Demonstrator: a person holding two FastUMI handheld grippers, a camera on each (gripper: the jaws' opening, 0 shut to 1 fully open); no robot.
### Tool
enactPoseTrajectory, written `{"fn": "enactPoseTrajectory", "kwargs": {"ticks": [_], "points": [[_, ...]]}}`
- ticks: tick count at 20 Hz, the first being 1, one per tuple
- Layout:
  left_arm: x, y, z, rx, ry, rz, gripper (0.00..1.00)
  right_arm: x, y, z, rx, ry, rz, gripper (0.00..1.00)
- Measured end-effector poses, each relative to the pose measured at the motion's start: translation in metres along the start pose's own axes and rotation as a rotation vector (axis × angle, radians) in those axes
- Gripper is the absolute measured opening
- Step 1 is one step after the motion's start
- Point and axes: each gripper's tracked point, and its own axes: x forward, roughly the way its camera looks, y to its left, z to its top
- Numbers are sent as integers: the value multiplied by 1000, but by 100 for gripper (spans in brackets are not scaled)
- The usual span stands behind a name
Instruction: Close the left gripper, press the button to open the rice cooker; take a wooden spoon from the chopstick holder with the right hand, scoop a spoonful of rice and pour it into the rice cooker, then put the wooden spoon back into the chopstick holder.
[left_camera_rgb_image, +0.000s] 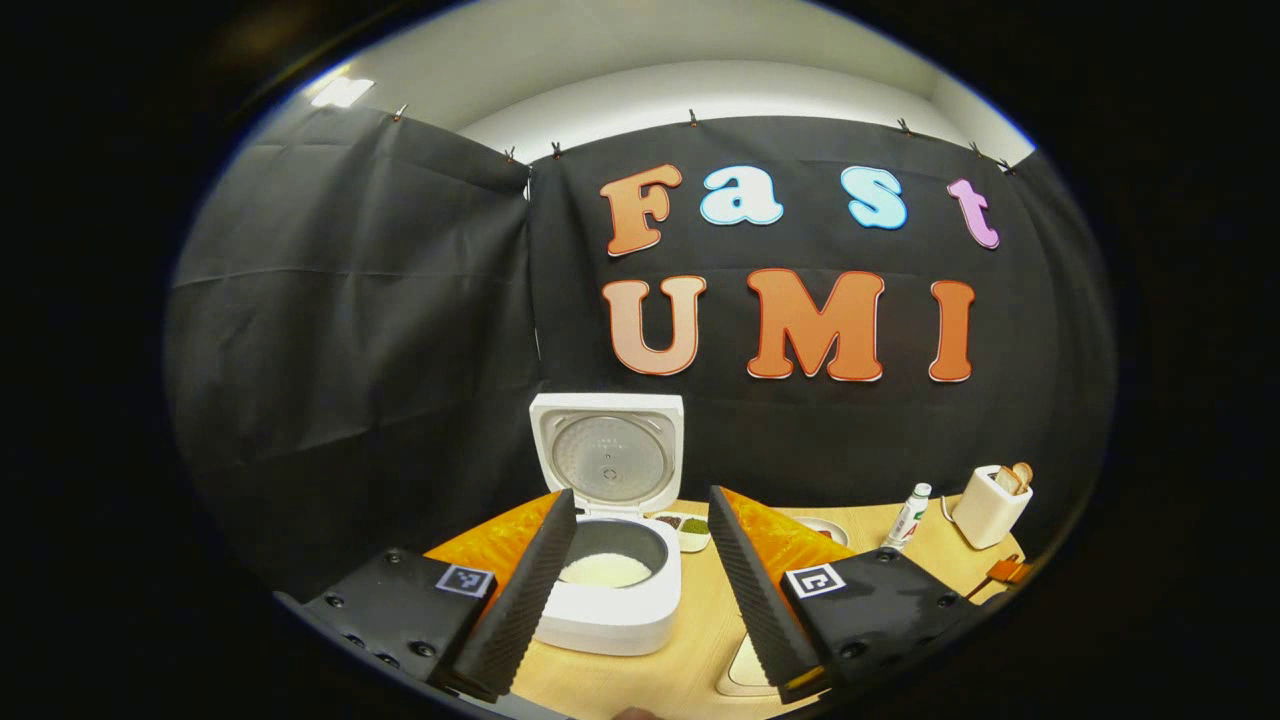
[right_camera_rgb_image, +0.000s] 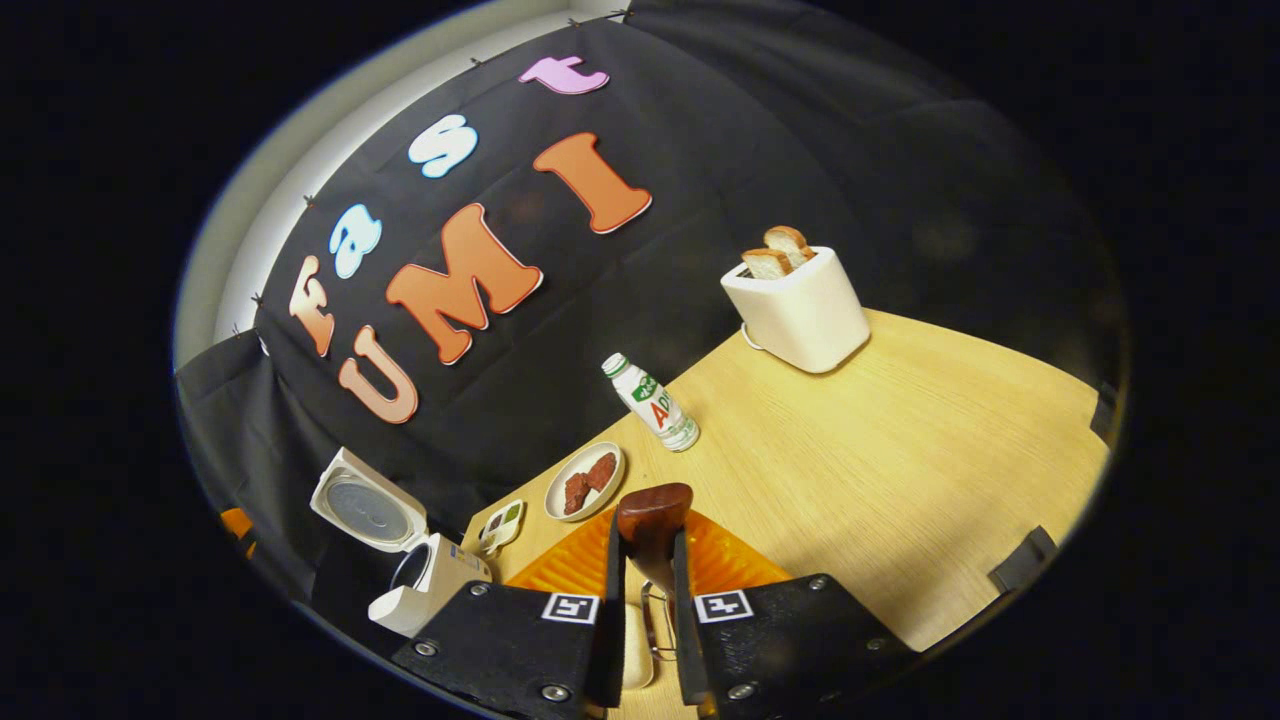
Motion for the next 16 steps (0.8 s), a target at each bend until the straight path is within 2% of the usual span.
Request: {"fn": "enactPoseTrajectory", "kwargs": {"ticks": [2,3,5,7,8,9,10,11,12,13,16], "points": [[19,9,18,18,-10,4,91,0,-8,-9,26,14,-9,23],[29,7,27,9,-13,-19,90,-3,-9,-6,39,-7,-15,25],[54,10,48,2,-30,-40,91,1,-24,-3,44,-6,-59,29],[80,10,67,-23,-47,-67,90,-3,-33,-4,13,11,-108,39],[94,9,73,-38,-44,-78,90,-7,-36,-5,-14,22,-135,35],[111,11,81,-52,-46,-84,90,-11,-40,-1,-51,23,-168,62],[127,13,85,-63,-41,-90,90,-16,-42,6,-88,10,-186,70],[145,15,90,-79,-39,-92,90,-22,-42,13,-120,-4,-209,72],[164,18,90,-106,-23,-93,90,-28,-42,20,-142,-21,-225,84],[182,21,88,-132,-5,-95,90,-37,-41,27,-157,-35,-241,89],[242,41,78,-144,58,-70,90,-62,-37,41,-195,-65,-280,93]]}}
